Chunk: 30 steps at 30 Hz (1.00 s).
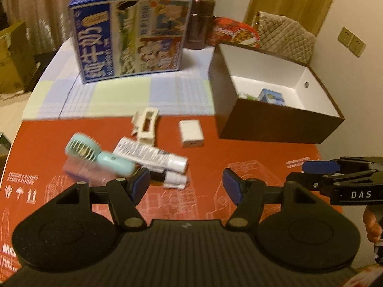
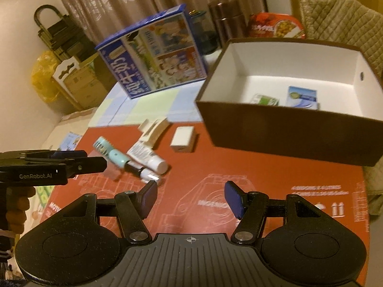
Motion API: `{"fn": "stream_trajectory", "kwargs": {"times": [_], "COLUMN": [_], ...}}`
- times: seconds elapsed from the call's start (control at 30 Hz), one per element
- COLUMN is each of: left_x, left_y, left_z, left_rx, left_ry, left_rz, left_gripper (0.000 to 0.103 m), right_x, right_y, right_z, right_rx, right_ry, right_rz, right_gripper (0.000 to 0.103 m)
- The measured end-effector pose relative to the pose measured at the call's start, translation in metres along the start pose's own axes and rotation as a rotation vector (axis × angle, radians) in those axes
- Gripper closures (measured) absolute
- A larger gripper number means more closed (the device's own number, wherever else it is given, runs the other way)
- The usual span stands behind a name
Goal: Organize rigid objects
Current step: 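Withdraw both grippers from the cardboard box back over the items on the mat, then grasp the small brown medicine vial with the right gripper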
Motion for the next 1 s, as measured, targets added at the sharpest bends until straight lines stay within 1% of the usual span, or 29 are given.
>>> {"fn": "stream_trajectory", "kwargs": {"times": [0.33, 0.5, 0.7, 1.0], "left_x": [-0.041, -0.056, -0.069, -0.084], "left_y": [0.006, 0.006, 0.001, -0.011], "left_z": [0.027, 0.036, 0.043, 0.045], "left_rx": [-0.026, -0.022, -0.024, -0.037], "left_ry": [0.075, 0.094, 0.108, 0.113], "left_rz": [-0.081, -0.112, -0.149, -0.171], "left_gripper": [0.04, 0.04, 0.04, 0.039], "right_x": [-0.03, -0.042, -0.055, -0.066], "right_y": [-0.03, -0.047, -0.066, -0.09], "right_z": [0.012, 0.015, 0.018, 0.015], "right_rx": [-0.062, -0.083, -0.103, -0.125], "right_ry": [0.048, 0.066, 0.092, 0.126], "right_rz": [-0.045, -0.07, -0.093, -0.107], "right_gripper": [0.044, 0.044, 0.044, 0.044]}}
Point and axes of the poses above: each gripper's, at about its wrist camera, not at the fingertips, and y roughly against the way its jaws point, x to its right, z to its underside, the point moved 3 cm from there along -y, roughly the way its jaws point, and after that the axes turned 3 degrees about y, right-handed, at the moved point
